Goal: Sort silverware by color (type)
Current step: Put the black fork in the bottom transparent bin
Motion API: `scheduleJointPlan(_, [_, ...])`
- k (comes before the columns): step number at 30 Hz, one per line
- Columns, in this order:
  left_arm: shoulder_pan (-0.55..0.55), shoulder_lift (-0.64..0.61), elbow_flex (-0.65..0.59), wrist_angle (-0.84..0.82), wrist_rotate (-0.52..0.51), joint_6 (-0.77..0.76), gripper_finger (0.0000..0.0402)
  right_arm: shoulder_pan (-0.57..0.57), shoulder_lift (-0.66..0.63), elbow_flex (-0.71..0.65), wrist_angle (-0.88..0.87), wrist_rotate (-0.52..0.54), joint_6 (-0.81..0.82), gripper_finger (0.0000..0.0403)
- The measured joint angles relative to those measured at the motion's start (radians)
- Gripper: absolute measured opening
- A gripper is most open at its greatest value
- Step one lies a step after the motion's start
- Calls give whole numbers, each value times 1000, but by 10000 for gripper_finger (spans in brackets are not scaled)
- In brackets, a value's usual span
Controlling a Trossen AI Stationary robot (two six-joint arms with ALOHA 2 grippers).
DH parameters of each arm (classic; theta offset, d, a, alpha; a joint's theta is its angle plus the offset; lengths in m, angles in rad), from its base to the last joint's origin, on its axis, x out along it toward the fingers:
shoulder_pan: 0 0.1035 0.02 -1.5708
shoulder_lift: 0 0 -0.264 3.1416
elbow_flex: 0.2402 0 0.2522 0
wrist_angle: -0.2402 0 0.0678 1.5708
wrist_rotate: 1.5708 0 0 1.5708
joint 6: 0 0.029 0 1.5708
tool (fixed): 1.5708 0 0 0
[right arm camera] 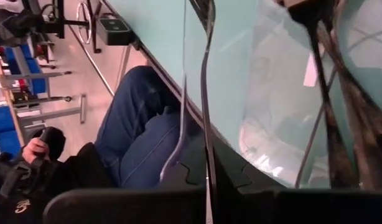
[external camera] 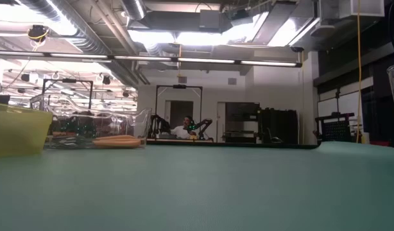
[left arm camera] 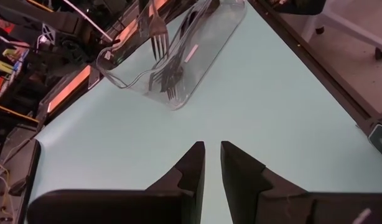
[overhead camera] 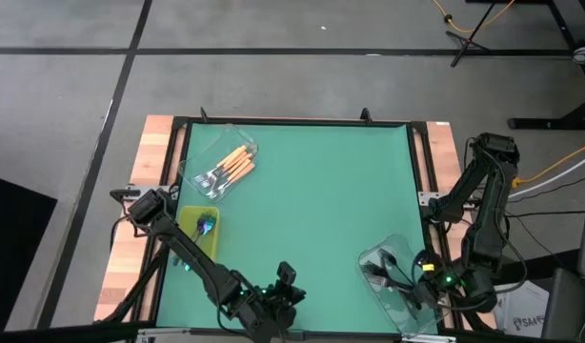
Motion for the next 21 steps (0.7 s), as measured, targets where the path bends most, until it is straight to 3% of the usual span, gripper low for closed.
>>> scheduleJointPlan(7, [7, 0, 0, 0, 0, -21, 46, -3, -1, 1, -54, -37, 29, 0])
scheduleJointPlan(21, [12, 0, 0, 0, 0, -22, 46, -13, 2, -1, -143, -2, 43, 0])
